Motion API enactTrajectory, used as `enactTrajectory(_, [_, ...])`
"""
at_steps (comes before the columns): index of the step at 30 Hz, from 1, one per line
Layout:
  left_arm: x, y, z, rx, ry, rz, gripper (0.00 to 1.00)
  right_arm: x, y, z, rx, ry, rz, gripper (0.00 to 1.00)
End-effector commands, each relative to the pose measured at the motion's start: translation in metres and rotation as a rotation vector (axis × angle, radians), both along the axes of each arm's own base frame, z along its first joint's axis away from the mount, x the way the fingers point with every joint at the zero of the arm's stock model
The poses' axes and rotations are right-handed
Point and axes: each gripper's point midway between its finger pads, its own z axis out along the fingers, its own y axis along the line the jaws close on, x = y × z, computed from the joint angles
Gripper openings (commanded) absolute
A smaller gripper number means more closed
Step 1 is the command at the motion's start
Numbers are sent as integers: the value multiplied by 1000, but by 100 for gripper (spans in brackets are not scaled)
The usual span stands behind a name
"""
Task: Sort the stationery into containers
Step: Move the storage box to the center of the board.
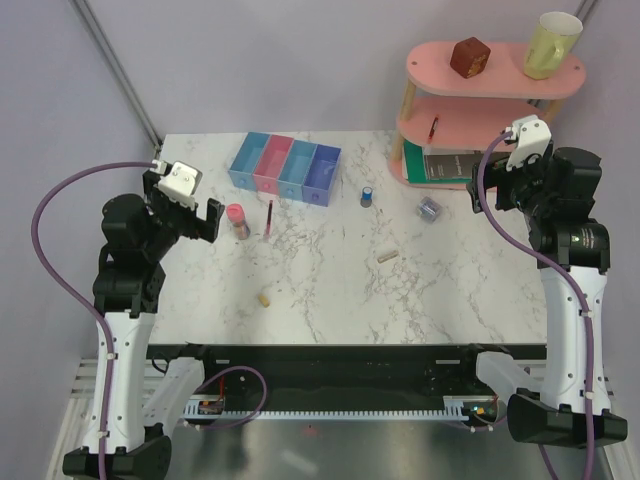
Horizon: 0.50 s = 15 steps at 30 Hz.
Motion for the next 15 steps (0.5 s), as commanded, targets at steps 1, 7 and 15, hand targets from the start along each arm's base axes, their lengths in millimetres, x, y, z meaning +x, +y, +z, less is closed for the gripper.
enactTrajectory(1, [-2, -6, 15, -30, -23, -26, 100, 0, 3, 16, -12, -44, 25, 98])
enactTrajectory(7, [0, -7, 15, -29, -18, -27, 100, -3, 7, 20, -39, -64, 64, 98])
enactTrajectory(15, [17, 6, 1, -37, 44, 59, 100, 2, 10, 9, -63, -56, 103, 98])
